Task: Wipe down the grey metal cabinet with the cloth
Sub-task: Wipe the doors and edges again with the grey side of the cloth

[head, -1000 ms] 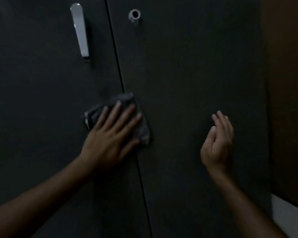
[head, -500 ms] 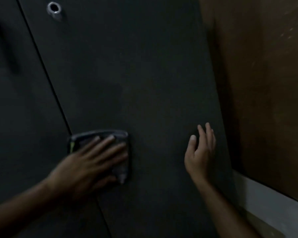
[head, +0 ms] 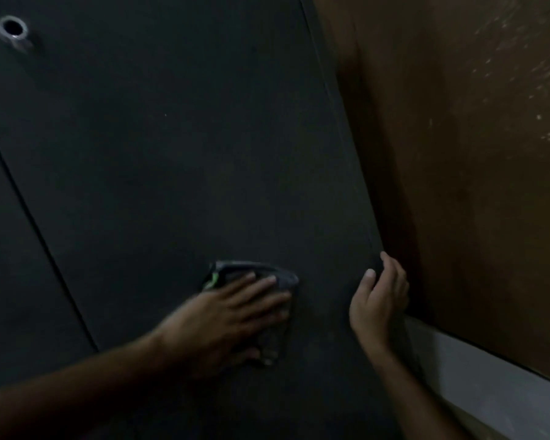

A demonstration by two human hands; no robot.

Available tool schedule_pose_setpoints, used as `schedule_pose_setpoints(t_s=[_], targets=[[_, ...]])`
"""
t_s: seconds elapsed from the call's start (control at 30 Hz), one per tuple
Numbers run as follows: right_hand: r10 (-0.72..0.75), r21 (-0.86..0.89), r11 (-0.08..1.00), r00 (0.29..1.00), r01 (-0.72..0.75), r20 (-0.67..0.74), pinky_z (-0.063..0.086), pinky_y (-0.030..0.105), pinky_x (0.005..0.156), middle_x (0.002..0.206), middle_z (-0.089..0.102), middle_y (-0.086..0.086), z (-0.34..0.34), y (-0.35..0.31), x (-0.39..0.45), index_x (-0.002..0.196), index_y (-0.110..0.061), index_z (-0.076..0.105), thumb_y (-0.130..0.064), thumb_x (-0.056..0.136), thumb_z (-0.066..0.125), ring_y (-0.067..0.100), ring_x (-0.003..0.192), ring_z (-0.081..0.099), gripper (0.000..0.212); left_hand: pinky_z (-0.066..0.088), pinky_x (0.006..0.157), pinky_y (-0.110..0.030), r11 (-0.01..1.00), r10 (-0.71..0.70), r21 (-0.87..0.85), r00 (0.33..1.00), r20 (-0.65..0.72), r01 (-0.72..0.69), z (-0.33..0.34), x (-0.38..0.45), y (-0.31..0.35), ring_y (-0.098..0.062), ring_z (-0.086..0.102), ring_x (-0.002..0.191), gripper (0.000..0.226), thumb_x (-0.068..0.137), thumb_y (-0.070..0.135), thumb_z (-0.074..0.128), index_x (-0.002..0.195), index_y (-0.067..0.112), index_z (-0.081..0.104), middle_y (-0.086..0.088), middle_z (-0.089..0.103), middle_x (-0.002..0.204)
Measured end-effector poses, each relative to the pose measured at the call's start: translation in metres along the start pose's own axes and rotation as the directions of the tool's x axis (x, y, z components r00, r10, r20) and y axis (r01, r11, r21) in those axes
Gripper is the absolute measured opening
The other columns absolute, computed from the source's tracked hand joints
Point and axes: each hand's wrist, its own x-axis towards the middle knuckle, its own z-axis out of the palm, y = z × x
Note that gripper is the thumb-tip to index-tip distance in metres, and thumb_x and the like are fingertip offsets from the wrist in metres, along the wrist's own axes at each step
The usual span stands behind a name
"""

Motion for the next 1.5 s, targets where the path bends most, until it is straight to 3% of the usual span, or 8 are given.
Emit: schedule_pose_setpoints(t_s=[0.23, 0.47, 0.57, 0.77, 1.0, 1.23, 1.4, 1.5], targets=[[0.082, 0.000, 0.997, 0.991, -0.082, 0.106, 0.030, 0.031, 0.101, 0.141, 0.052, 0.013, -0.016, 0.002, 0.027, 0.142, -0.007, 0.054, -0.011, 0.107, 0.043, 0.029, 0.127, 0.047, 0.037, -0.009, 0.130, -0.052, 0.836, -0.549, -0.101, 0.828, -0.115, 0.540, -0.078, 0.186, -0.124, -0.036, -0.005, 0.163, 0.074, 0.107, 0.063, 0.018, 0.168, 0.021, 0.019, -0.009, 0.006, 0.177], [0.153, 0.077, 0.983, 0.970, -0.169, 0.188, 0.037, 0.029, 0.102, 0.138, 0.055, 0.013, -0.027, 0.002, 0.038, 0.138, -0.008, 0.058, 0.002, 0.105, 0.037, 0.025, 0.126, 0.052, 0.040, -0.011, 0.125, -0.052, 0.998, 0.014, 0.064, 0.998, 0.060, -0.017, -0.024, 0.125, -0.002, -0.032, 0.011, 0.162, 0.070, 0.108, 0.058, 0.032, 0.166, 0.020, 0.027, -0.008, 0.019, 0.175], [0.169, 0.040, 0.983, 0.972, -0.178, 0.161, 0.039, 0.036, 0.105, 0.145, 0.050, 0.009, -0.020, -0.027, 0.041, 0.144, -0.013, 0.052, -0.002, 0.104, 0.040, 0.027, 0.132, 0.048, 0.043, 0.013, 0.128, -0.050, 0.986, -0.160, 0.022, 0.984, -0.074, 0.162, -0.047, 0.081, -0.082, -0.031, 0.033, 0.157, 0.067, 0.102, 0.062, 0.038, 0.157, 0.024, 0.048, -0.003, 0.041, 0.167], [-0.023, 0.128, 0.992, 0.993, 0.008, 0.119, 0.032, 0.043, 0.117, 0.155, 0.042, 0.005, -0.001, -0.126, 0.052, 0.148, -0.014, 0.050, -0.011, 0.105, 0.045, 0.023, 0.142, 0.037, 0.043, -0.001, 0.132, -0.053, 0.729, -0.680, -0.057, 0.713, -0.170, 0.682, -0.113, 0.098, -0.220, -0.037, -0.002, 0.163, 0.081, 0.102, 0.067, 0.009, 0.168, 0.022, 0.019, -0.007, 0.009, 0.177], [-0.105, 0.060, 0.994, 0.962, 0.093, 0.252, 0.025, 0.030, 0.114, 0.162, 0.035, 0.000, -0.001, -0.175, 0.053, 0.150, -0.020, 0.048, -0.018, 0.107, 0.042, 0.018, 0.148, 0.028, 0.043, 0.016, 0.129, -0.052, 0.974, -0.218, 0.038, 0.970, -0.107, 0.223, -0.055, -0.026, -0.114, -0.035, 0.021, 0.160, 0.068, 0.107, 0.059, 0.037, 0.163, 0.022, 0.036, -0.005, 0.029, 0.172], [-0.059, 0.102, 0.994, 0.951, 0.029, 0.303, 0.024, 0.039, 0.120, 0.162, 0.034, 0.005, -0.002, -0.194, 0.054, 0.152, -0.017, 0.045, -0.017, 0.108, 0.041, 0.023, 0.149, 0.028, 0.044, 0.001, 0.132, -0.053, 0.643, -0.760, -0.113, 0.611, -0.221, 0.758, -0.114, 0.015, -0.219, -0.039, 0.003, 0.163, 0.074, 0.105, 0.062, 0.025, 0.168, 0.021, 0.024, -0.008, 0.014, 0.176], [-0.114, 0.065, 0.993, 0.933, 0.098, 0.340, 0.019, 0.028, 0.113, 0.164, 0.032, 0.002, 0.008, -0.208, 0.049, 0.152, -0.020, 0.044, -0.022, 0.109, 0.039, 0.021, 0.150, 0.026, 0.044, 0.013, 0.130, -0.054, 0.906, -0.419, -0.014, 0.892, -0.171, 0.422, -0.059, -0.031, -0.125, -0.036, 0.009, 0.163, 0.070, 0.108, 0.059, 0.033, 0.166, 0.020, 0.030, -0.008, 0.020, 0.175], [-0.067, 0.041, 0.998, 0.959, 0.057, 0.275, 0.024, 0.025, 0.101, 0.158, 0.037, 0.002, 0.012, -0.228, 0.057, 0.150, -0.020, 0.047, -0.022, 0.108, 0.040, 0.021, 0.142, 0.034, 0.043, 0.010, 0.131, -0.051, 0.894, -0.448, -0.066, 0.882, -0.146, 0.443, -0.072, -0.021, -0.149, -0.035, 0.011, 0.162, 0.068, 0.108, 0.058, 0.029, 0.165, 0.022, 0.032, -0.006, 0.020, 0.175]])
